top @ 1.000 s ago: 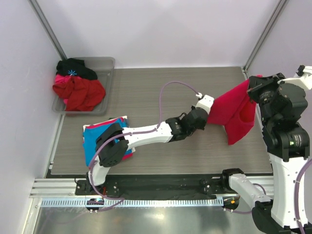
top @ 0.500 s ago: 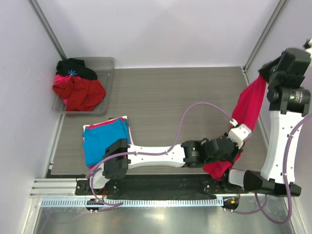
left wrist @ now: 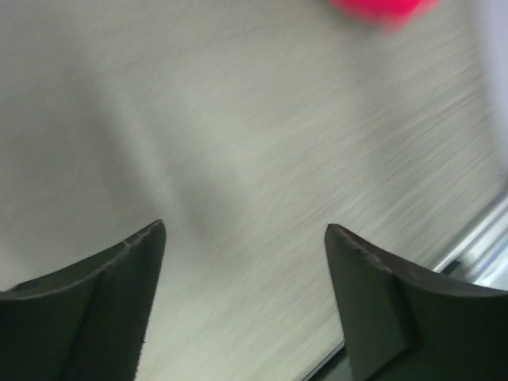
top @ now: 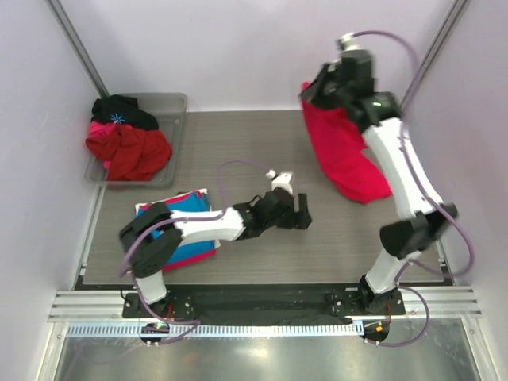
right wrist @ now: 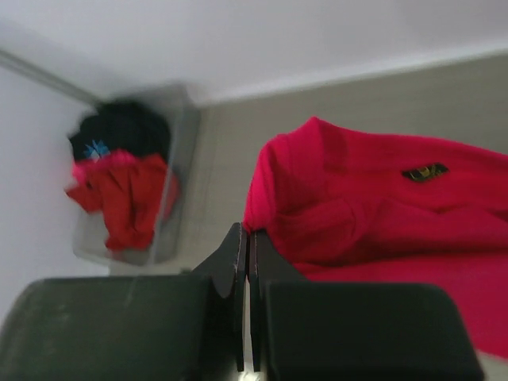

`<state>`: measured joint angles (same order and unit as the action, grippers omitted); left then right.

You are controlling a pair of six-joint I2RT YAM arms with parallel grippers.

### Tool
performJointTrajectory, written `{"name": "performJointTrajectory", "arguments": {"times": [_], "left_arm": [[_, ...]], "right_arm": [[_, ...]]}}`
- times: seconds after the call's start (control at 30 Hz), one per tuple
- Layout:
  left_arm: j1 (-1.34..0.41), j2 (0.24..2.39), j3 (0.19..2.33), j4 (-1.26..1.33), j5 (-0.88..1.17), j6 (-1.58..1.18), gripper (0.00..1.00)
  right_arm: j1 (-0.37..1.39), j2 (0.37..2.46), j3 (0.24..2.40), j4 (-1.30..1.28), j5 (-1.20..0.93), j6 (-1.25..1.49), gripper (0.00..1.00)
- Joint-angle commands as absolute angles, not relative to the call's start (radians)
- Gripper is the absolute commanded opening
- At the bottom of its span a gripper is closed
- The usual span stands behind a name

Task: Fold and stack the t-shirts
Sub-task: Flatten the tshirt out

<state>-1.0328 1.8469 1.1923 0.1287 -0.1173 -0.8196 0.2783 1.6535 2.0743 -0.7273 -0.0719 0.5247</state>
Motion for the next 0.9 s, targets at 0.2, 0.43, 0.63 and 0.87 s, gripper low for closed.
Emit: {"name": "performJointTrajectory", "arguments": {"times": [0.2, 0.43, 0.63, 0.87], "left_arm": [[-1.091, 1.125, 0.763, -0.234, -0.606, -0.929, 1.0], [-1.069, 0.827, 0.667, -0.403, -0.724, -0.985, 1.0], [-1.049, 0.859, 0.715, -0.348, -0.801, -0.85, 1.0], [-0.967, 1.052, 0.886, -0.296, -0.806, -0.666, 0.99]], "right_arm": [[0.636, 1.894, 2.01, -0.617, -0.075, 0.396, 0.34], [0.652, 1.715, 1.703, -0.488, 0.098, 0.338, 0.85], [0.513, 1.576, 1.464, -0.476, 0.225, 0.356, 0.74], [0.22, 1.473, 1.136, -0.315, 0.264, 0.518, 0.72]]}}
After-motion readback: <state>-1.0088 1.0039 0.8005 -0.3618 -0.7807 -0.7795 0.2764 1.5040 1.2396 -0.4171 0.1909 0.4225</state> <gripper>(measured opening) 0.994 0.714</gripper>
